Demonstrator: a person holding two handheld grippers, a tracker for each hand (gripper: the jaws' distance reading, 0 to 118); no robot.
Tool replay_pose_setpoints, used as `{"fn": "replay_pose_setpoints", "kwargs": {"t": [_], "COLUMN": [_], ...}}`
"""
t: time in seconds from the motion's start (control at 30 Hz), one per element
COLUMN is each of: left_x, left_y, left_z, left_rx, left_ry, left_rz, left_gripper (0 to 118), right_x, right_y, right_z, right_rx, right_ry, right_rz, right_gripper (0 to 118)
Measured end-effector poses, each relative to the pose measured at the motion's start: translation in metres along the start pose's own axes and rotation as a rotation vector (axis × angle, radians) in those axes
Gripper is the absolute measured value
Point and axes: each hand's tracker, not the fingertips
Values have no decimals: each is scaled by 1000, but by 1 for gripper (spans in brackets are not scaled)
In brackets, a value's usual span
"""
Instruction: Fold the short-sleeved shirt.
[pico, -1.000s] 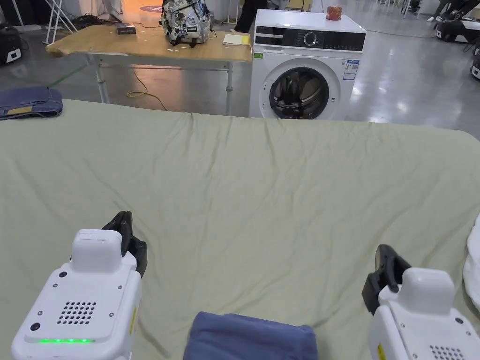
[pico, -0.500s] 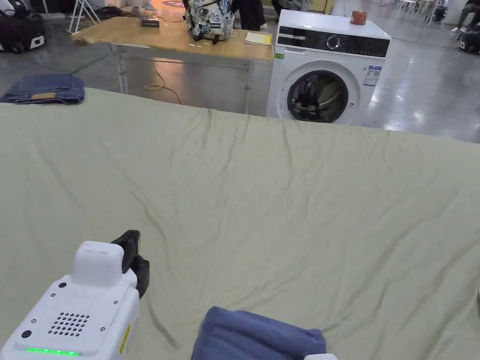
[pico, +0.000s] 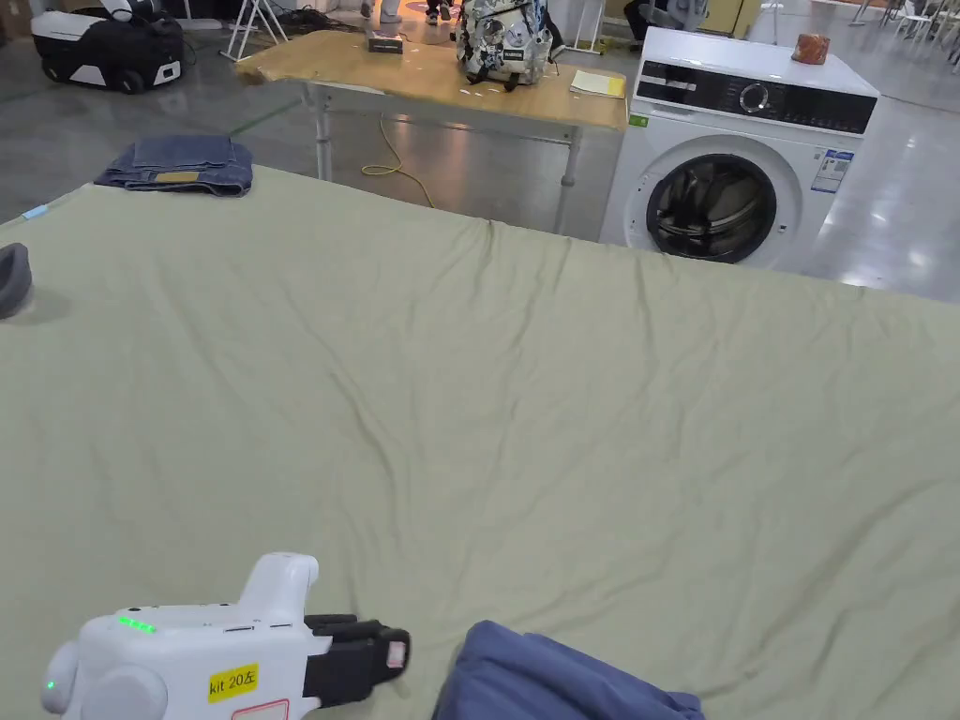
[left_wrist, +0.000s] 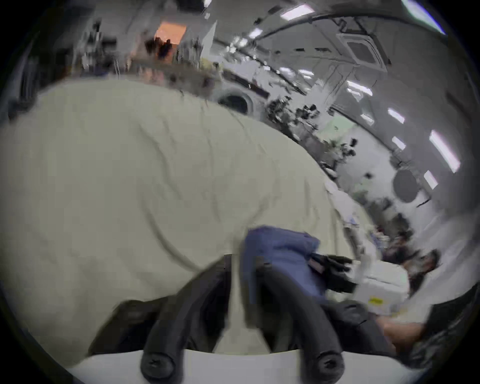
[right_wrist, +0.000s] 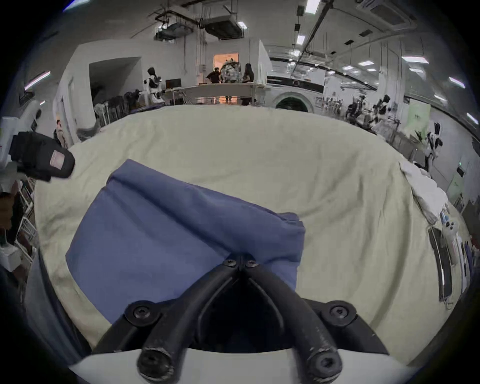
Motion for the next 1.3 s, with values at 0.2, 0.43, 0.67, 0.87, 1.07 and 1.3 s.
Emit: {"fn": "replay_pose_setpoints", "kwargs": {"t": [0.2,0.43,0.67,0.87,1.07,1.3], "left_x": [-30,-70,-87,-65,-59,-86], "left_y": [9,0,-26,-24,-9,19], "left_z": [-51,-104,-145,-128,-109,-54], "left_rx": [-221,-243,-271,-258,-224,-182], "left_ry": [-195,-430,-442,-474,-496,-461], "left_rz": [117,344,407,419,395,391], "left_gripper": [85,84,15,14,14,14], "right_x": [4,5,7,7,17,40], "right_y": [-2,-3,-5,-5,13,52], "right_z": [1,2,2,8,19,24], "right_rx": [9,13,22,44,104,215], "right_ry": [16,18,23,26,-34,-57], "right_rz": [-22,-45,-45,-30,-10,-5], "right_gripper": [0,0,0,0,0,0]}}
